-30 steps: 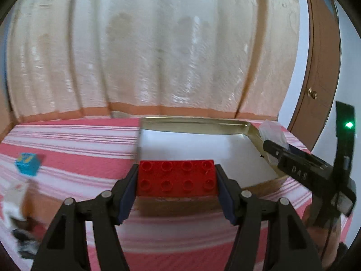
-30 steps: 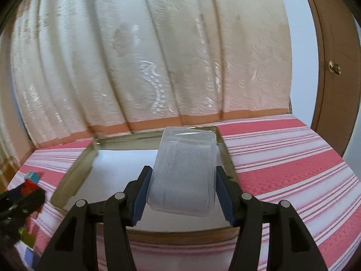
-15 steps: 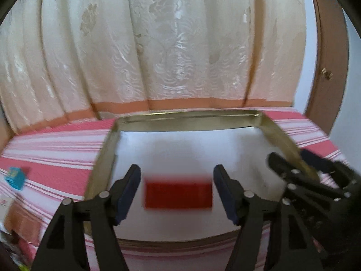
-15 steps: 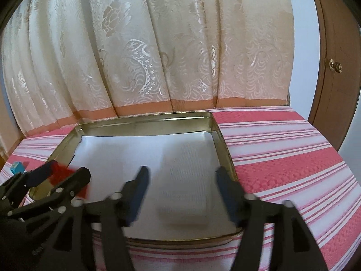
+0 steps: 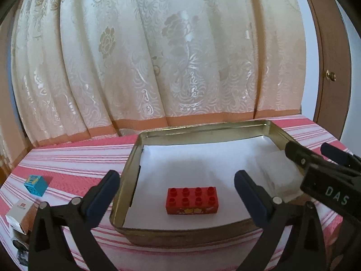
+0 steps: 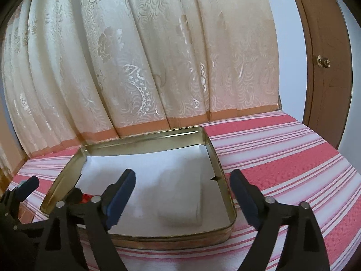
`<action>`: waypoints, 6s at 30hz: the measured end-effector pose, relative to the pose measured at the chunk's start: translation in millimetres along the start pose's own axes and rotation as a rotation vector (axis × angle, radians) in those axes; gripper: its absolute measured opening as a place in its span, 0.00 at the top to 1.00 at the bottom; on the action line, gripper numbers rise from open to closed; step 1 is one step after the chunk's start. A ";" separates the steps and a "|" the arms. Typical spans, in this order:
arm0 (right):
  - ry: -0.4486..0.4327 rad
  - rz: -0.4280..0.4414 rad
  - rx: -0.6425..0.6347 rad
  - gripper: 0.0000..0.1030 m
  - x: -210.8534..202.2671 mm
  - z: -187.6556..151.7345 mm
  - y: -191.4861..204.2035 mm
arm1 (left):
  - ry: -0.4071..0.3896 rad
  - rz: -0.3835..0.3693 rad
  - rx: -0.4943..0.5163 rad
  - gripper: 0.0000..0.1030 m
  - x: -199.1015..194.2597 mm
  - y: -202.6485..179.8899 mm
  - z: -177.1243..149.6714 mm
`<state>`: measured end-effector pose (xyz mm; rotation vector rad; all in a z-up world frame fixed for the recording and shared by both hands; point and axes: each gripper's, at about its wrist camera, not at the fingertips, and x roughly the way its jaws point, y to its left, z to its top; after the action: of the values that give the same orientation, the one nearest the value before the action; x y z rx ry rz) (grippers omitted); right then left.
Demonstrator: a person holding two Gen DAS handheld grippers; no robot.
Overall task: Organize rigid objects
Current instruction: 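Withdraw both tools from the tin back toward the remaining objects, then grasp the purple foam cube with the left tool while the right tool grasps the lime-green brick, then lift the purple cube with the left tool while the right tool lifts the green brick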
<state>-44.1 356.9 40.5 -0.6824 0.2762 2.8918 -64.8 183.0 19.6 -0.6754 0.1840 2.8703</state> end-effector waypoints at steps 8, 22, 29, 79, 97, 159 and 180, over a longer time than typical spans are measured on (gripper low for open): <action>-0.017 0.001 -0.023 0.14 -2.5 -2.2 5.3 | -0.003 0.011 -0.010 0.00 -10.4 9.5 -5.2; -0.054 0.044 -0.004 0.14 -16.3 -6.5 19.7 | 0.022 0.021 -0.057 0.00 -24.2 35.3 -19.8; -0.031 0.117 -0.028 0.14 -21.4 -14.6 43.1 | 0.022 0.051 -0.070 0.00 -38.3 48.9 -28.0; 0.007 0.385 -0.229 0.14 -43.6 -37.9 107.2 | 0.105 0.114 -0.330 0.00 -107.9 127.2 -85.0; 0.093 0.537 -0.391 0.14 -53.2 -57.7 146.0 | 0.363 0.081 -0.347 0.16 -96.1 159.2 -120.8; 0.311 0.784 -0.440 0.55 -42.4 -74.5 235.2 | 0.114 -0.042 -0.262 0.63 -140.7 206.2 -89.9; 0.258 0.731 -0.324 0.55 -35.5 -55.1 200.8 | 0.312 -0.104 -0.185 0.44 -111.6 157.4 -117.1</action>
<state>-28.2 146.3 36.8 -1.2349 0.0912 3.5813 50.6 -6.5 -21.8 -1.1321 -0.0740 2.6891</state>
